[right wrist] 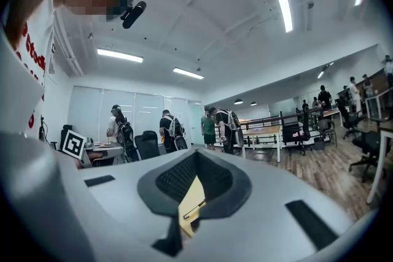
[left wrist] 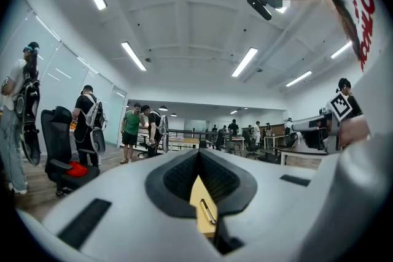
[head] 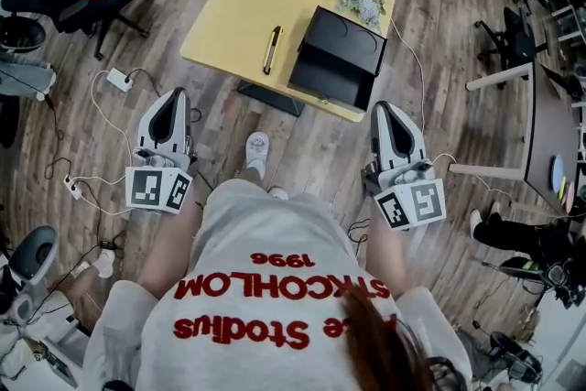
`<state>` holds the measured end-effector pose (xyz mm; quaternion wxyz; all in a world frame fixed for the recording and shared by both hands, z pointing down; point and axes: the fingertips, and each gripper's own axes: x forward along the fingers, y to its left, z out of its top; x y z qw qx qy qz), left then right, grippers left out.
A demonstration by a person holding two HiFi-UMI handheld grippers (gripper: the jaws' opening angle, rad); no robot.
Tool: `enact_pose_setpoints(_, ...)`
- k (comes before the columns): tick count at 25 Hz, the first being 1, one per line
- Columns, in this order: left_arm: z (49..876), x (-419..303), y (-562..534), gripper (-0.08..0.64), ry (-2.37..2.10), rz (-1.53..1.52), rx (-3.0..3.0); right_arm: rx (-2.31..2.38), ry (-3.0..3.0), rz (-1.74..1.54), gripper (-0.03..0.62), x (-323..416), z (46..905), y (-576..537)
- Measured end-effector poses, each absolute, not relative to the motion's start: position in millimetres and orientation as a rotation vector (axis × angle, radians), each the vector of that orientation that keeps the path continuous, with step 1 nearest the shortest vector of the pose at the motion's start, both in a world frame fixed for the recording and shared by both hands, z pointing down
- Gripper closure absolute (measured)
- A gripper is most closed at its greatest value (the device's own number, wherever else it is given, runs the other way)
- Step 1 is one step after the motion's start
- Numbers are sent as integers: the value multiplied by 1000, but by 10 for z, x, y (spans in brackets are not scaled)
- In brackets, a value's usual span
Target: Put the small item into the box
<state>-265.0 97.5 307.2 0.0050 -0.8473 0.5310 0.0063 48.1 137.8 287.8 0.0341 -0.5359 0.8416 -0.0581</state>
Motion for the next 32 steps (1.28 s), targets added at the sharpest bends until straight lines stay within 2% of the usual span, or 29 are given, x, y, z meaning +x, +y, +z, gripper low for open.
enact_pose_setpoints(18,3048,-2593,-703,553,1516,44,-2736,-1725,2498,-174,588,406,2791,-25)
enact_pose_setpoints(32,3187,-2202,-1084,554,1516,-11,-2753,-1713,2461,-230,588,834,2840,-357)
